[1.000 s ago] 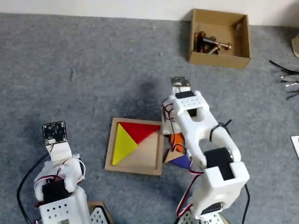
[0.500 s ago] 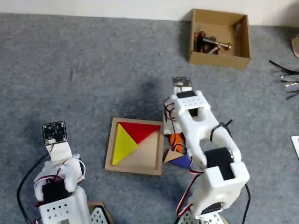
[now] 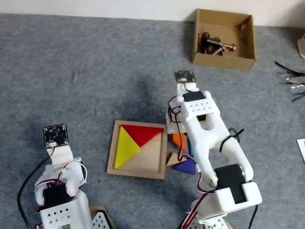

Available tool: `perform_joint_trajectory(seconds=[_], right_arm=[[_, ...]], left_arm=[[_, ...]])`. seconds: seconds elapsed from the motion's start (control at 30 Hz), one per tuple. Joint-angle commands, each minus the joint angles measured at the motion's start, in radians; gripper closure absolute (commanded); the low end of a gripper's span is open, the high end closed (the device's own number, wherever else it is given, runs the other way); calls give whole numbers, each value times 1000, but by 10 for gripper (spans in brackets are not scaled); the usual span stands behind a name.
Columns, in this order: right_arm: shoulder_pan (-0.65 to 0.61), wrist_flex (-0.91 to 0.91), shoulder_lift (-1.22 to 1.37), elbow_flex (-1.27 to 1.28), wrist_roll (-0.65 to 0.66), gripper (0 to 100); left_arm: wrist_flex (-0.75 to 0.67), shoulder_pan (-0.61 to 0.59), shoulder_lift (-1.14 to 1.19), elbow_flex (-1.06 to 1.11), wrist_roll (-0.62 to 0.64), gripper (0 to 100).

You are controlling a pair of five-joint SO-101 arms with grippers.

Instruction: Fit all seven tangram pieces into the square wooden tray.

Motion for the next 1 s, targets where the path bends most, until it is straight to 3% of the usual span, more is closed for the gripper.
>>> perform_joint_trajectory(seconds=[0.0, 0.97], right_arm=[[-27, 33, -67, -5, 69, 994], [-418, 120, -67, -8, 674, 994]], left_arm=[[3, -13, -5, 19, 11, 995], [3, -13, -5, 19, 11, 995]])
